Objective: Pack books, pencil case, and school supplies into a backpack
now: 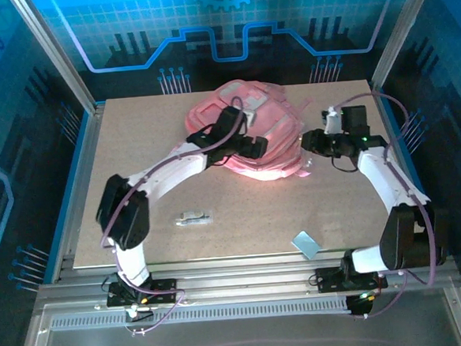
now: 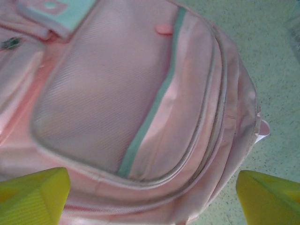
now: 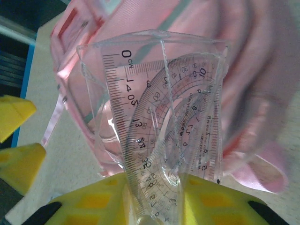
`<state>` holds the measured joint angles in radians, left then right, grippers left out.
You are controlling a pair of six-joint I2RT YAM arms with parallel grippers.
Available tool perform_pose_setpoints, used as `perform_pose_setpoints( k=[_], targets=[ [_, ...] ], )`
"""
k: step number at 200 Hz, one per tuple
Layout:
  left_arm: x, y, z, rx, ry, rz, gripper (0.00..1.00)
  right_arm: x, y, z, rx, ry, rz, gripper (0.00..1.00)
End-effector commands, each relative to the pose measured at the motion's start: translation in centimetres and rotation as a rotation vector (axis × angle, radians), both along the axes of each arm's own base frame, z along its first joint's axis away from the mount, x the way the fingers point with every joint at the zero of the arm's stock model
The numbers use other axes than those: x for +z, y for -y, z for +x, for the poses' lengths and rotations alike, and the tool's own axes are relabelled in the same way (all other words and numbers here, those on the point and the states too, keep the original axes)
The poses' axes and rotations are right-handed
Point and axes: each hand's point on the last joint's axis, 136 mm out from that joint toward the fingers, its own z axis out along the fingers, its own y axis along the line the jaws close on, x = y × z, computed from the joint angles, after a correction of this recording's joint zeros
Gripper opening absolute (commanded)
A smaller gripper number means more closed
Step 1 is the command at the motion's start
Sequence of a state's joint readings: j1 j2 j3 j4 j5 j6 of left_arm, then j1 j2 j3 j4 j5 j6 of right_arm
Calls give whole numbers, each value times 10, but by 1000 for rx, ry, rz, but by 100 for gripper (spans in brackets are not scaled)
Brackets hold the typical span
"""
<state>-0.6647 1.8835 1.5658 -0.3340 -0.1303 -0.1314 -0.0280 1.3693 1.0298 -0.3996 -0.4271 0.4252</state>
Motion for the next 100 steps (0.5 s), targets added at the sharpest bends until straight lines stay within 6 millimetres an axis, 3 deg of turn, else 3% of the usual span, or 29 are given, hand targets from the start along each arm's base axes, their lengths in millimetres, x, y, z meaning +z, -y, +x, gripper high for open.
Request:
perform_pose_setpoints(
  k=[1,40,60,100],
  targets=[
    [-8,15,8,-59,60,156,90,7,16,-3,-55,34,34,31],
    [-40,51,27,-118,94,288,84,1,32,-10,-80,25,36,32],
    [-58,53,40,-115,75,363,79,1,36,-13,-87,29,42,32],
    [-94,42,40,-112,14,470,79,-4,42,-13,-98,25,39,32]
  ],
)
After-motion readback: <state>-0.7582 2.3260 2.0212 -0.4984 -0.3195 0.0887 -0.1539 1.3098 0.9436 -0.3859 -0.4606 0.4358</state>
